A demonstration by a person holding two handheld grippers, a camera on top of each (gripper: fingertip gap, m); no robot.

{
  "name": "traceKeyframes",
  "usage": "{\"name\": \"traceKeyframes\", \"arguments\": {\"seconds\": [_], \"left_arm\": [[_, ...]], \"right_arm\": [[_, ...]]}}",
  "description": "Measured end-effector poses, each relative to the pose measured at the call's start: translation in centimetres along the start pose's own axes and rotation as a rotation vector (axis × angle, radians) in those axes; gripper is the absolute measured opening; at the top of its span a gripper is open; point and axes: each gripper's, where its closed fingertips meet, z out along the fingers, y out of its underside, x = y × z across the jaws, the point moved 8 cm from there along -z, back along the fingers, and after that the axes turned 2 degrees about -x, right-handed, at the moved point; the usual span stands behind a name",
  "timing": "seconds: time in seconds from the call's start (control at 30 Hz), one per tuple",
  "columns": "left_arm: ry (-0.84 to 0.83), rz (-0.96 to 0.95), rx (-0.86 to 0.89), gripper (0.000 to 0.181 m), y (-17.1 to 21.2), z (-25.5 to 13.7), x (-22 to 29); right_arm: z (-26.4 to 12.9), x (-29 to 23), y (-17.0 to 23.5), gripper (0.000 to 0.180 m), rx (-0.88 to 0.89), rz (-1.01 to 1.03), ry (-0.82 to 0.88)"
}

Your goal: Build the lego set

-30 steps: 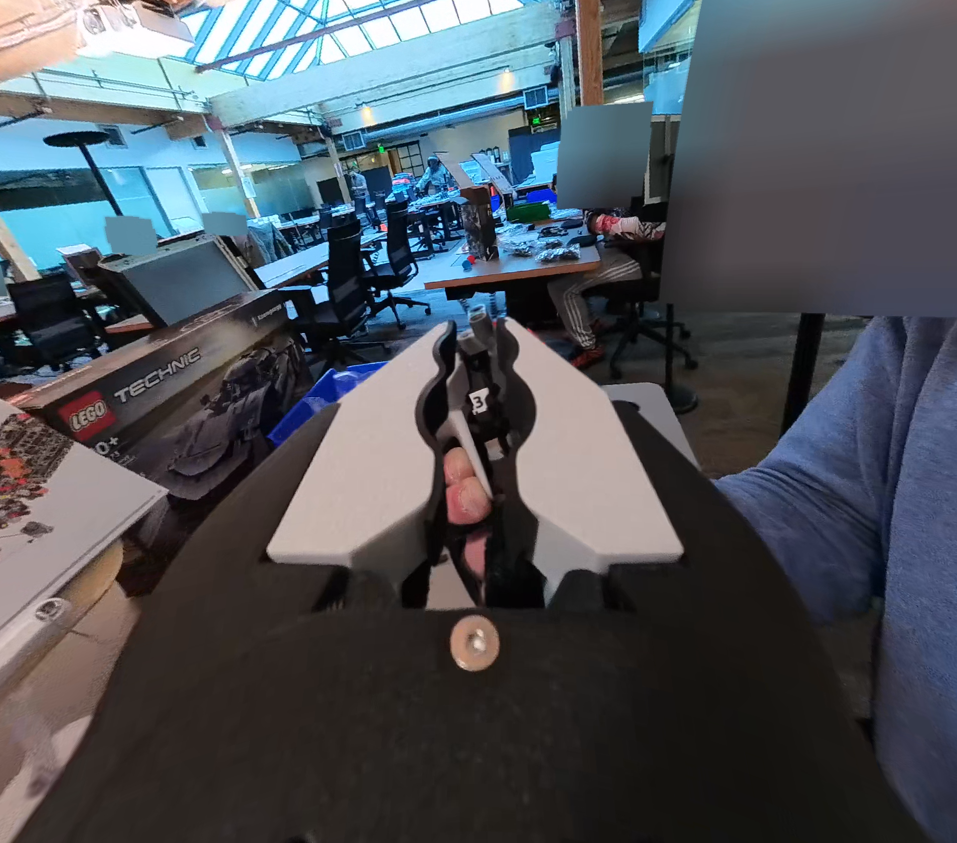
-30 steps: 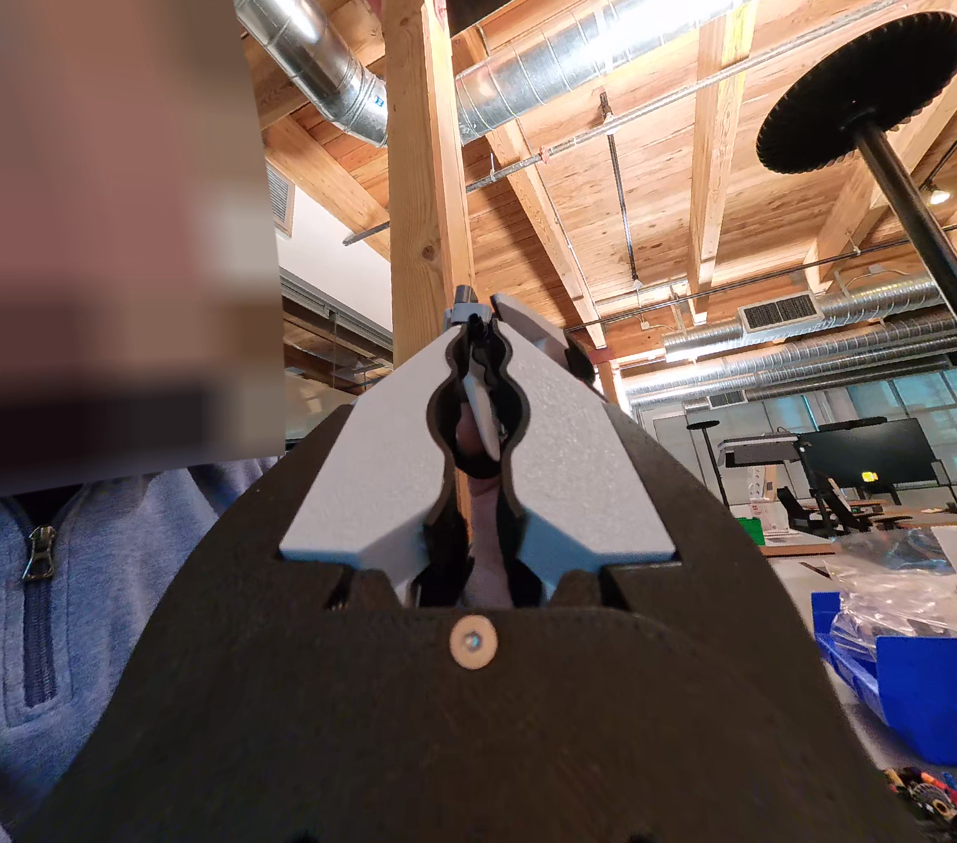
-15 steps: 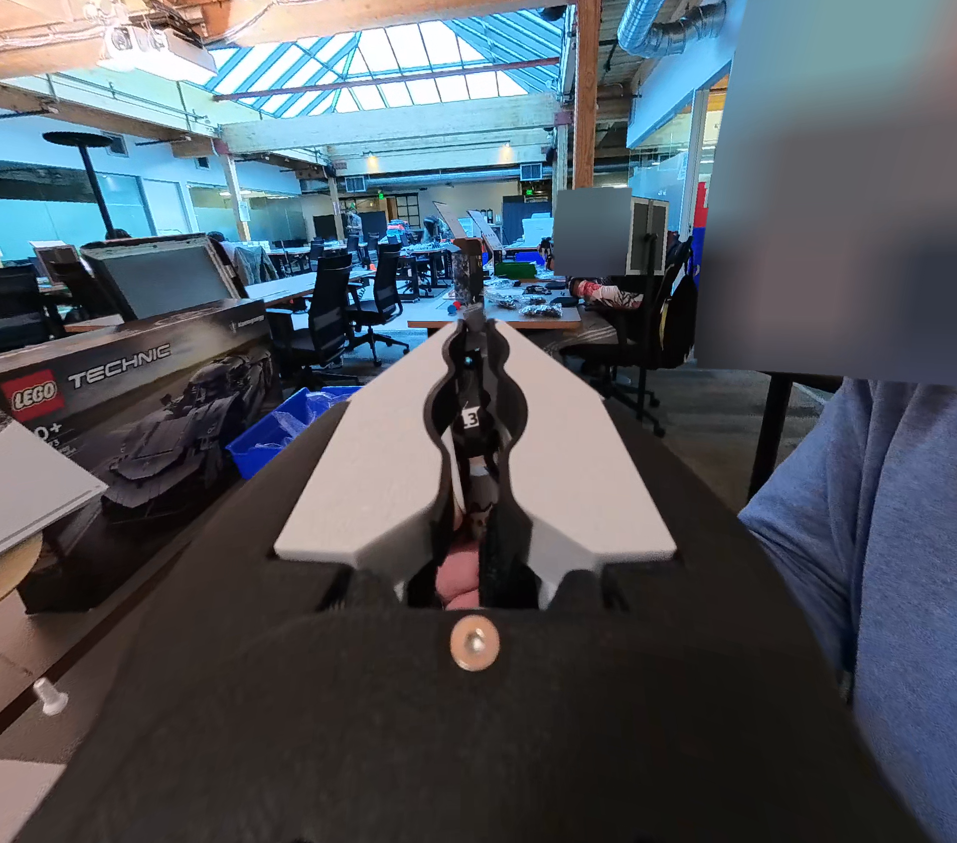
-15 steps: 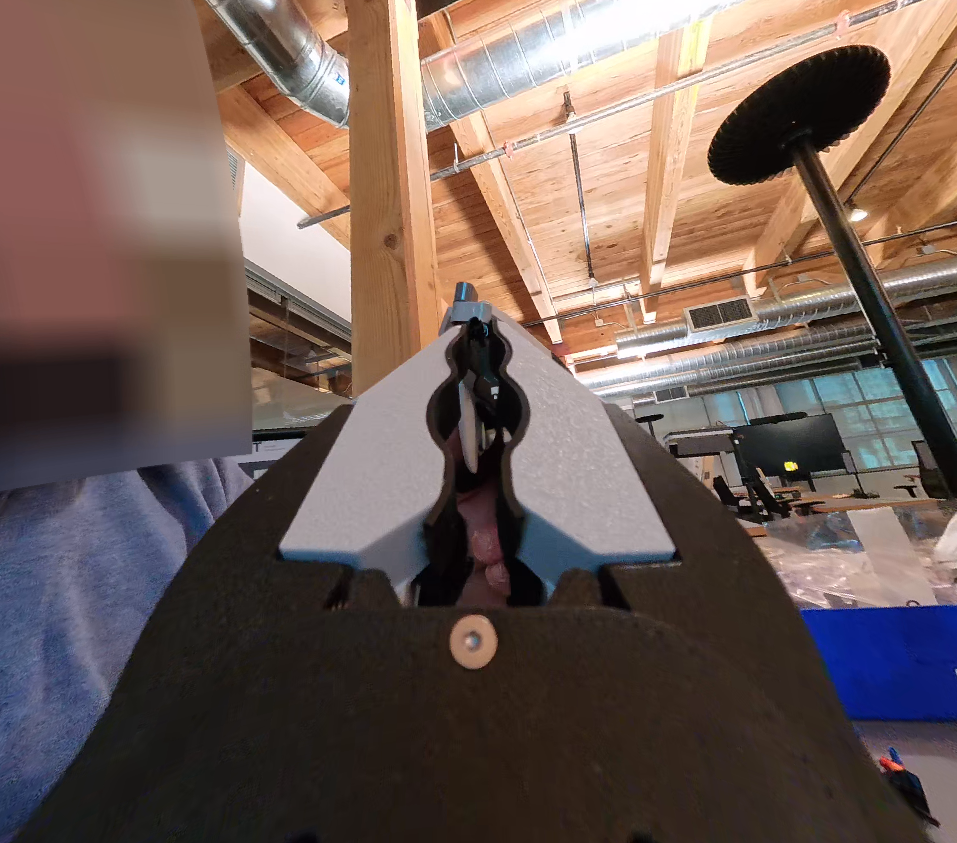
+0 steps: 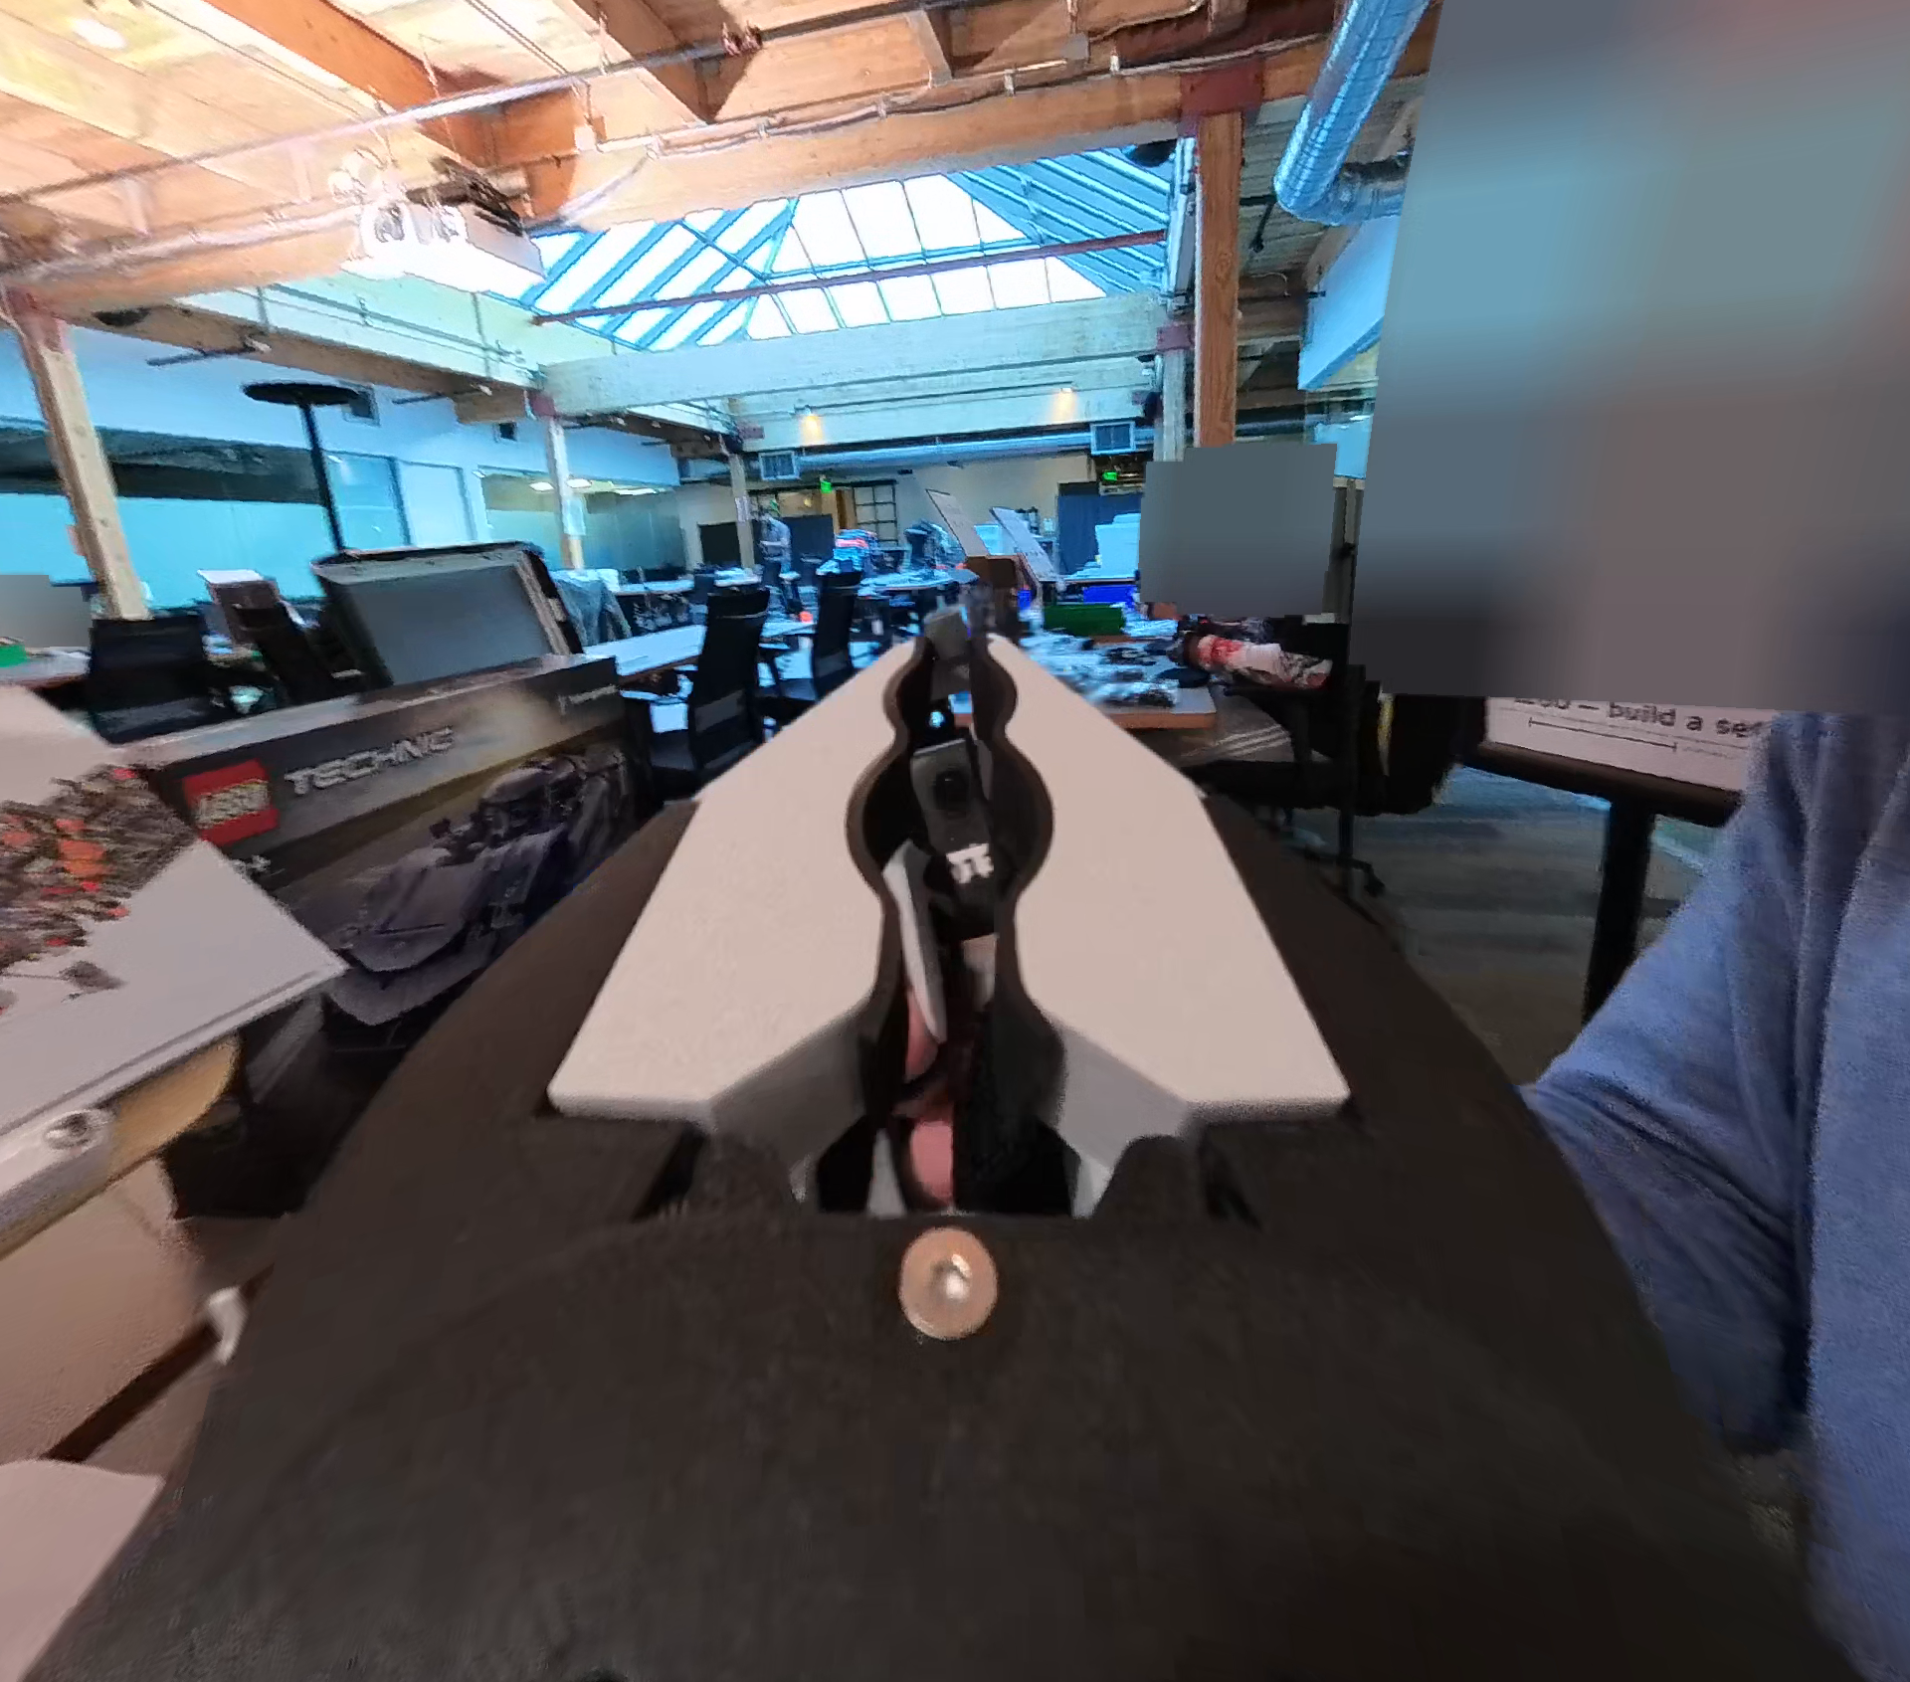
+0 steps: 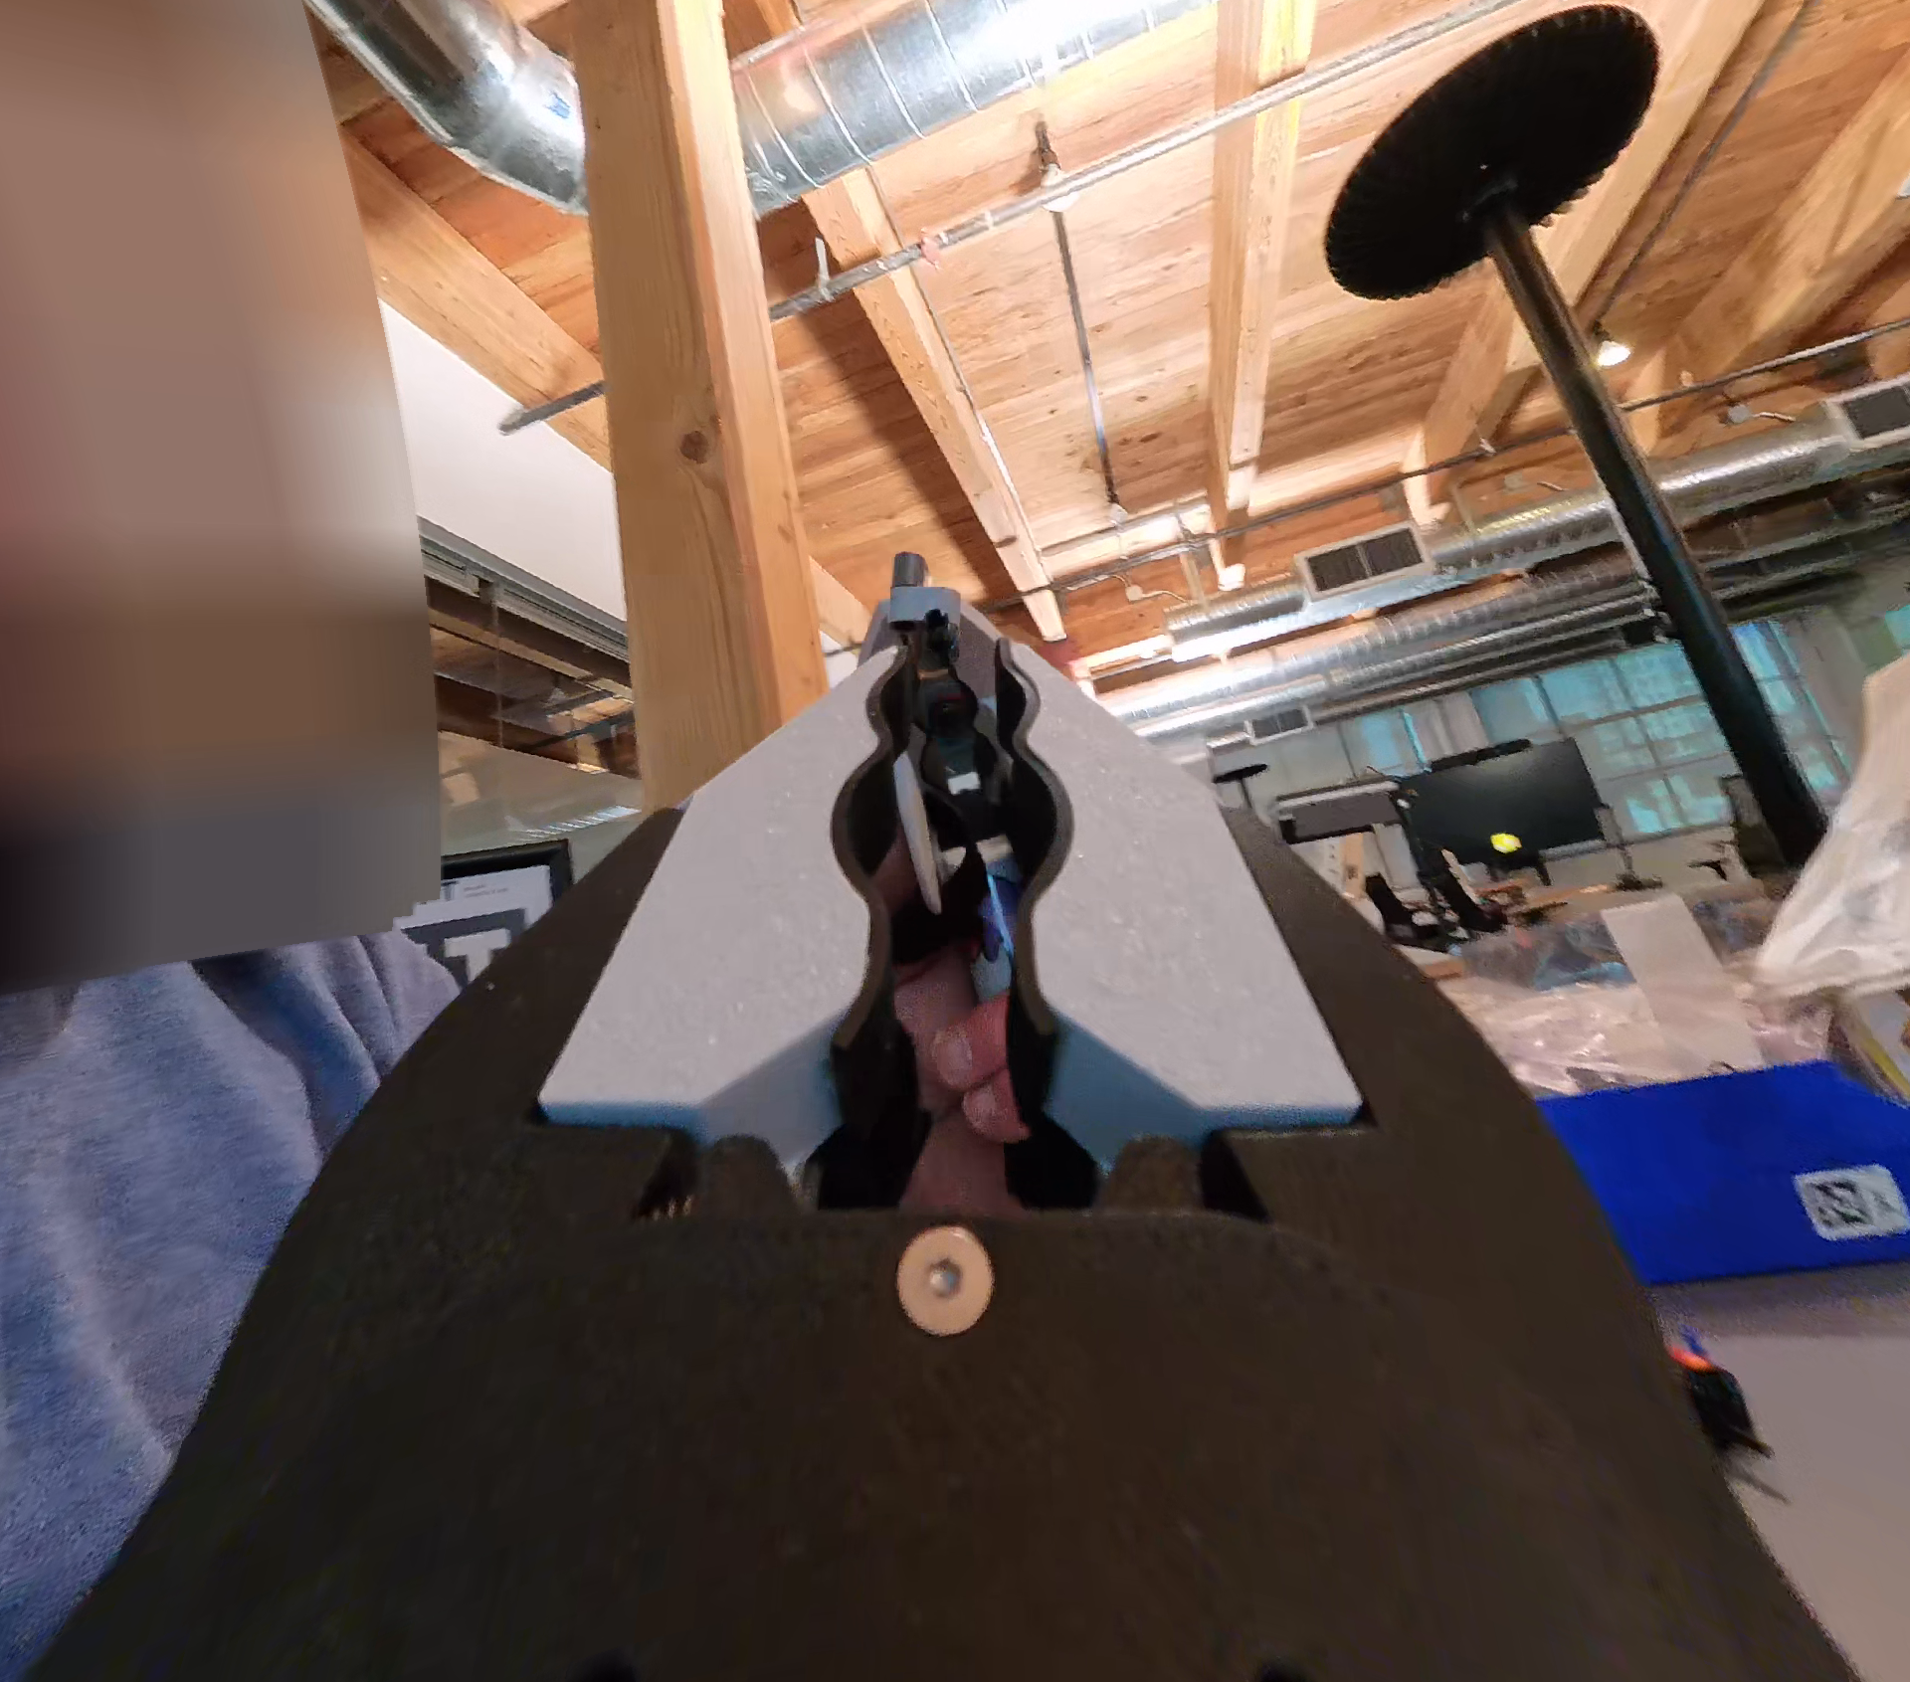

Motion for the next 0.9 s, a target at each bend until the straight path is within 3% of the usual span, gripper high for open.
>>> {"name": "traceKeyframes", "arguments": {"seconds": [0.37, 0.63, 0.9], "left_arm": [[-0.147, 0.437, -0.304, 0.004, -0.7, -2.9, 0.2], [-0.183, 0.358, -0.579, 0.005, 3.5, -7.6, 1.4], [-0.135, 0.236, -0.866, 0.005, 10.5, -11.2, 4.4]], "right_arm": [[-1.3, -0.3, -1.6, 0.014, -0.195, -0.172, 0.183], [-6.0, -3.2, 0.0, 0.014, -0.785, -0.339, 0.422], [-10.4, -3.6, 7.5, 0.014, -1.266, -0.252, 0.497]]}}
